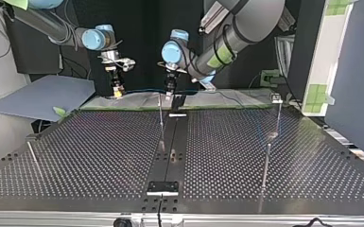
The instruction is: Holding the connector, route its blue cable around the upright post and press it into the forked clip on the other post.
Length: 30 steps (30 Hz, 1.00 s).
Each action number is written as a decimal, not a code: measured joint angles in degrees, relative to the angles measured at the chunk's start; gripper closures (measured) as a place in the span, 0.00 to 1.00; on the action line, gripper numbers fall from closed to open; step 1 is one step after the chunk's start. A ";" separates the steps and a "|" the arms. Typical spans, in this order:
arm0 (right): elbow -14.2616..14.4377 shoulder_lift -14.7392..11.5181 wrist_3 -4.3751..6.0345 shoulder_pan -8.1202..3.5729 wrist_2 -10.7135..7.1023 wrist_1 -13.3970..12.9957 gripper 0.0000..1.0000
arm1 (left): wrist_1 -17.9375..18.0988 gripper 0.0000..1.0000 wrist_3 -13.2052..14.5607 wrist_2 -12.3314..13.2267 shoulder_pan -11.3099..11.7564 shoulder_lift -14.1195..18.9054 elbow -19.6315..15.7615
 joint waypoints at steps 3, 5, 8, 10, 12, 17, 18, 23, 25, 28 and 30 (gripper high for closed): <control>0.00 0.00 0.11 -0.27 -0.38 0.03 0.69 | 0.08 0.01 -0.22 -0.87 -0.68 0.01 0.59; 0.01 0.00 0.13 -0.37 -0.47 0.07 0.69 | 0.09 0.01 -0.27 -1.47 -1.00 0.02 0.88; 0.00 0.00 0.15 -0.47 -0.52 0.12 0.69 | -0.01 0.01 -0.29 -2.41 -1.26 0.00 1.09; 0.00 0.03 0.15 -0.52 -0.54 0.13 0.69 | -0.36 0.01 -0.22 -3.32 -1.36 0.00 1.14; 0.01 0.05 0.15 -0.53 -0.55 0.14 0.69 | -0.76 0.01 0.00 -4.13 -1.39 0.00 1.16; 0.01 0.03 0.10 -0.62 -0.55 0.17 0.69 | -1.54 0.01 0.63 -6.40 -1.44 -0.08 1.16; 0.02 0.03 0.07 -0.62 -0.55 0.20 0.69 | -1.63 0.01 0.68 -6.59 -1.45 -0.19 1.17; 0.05 0.03 -0.04 -0.61 -0.59 0.36 0.69 | -1.96 0.01 0.82 -6.64 -1.42 -1.66 1.68; 0.06 0.03 -0.07 -0.61 -0.71 0.38 0.69 | -2.13 0.01 0.83 -6.51 -1.38 -2.41 2.09; 0.06 0.01 -0.10 -0.62 -1.14 0.40 0.69 | -2.16 0.01 0.84 -6.42 -1.38 -3.00 2.48; 0.07 0.00 -0.10 -0.63 -1.35 0.41 0.69 | -2.11 0.01 0.87 -6.30 -1.36 -3.11 2.60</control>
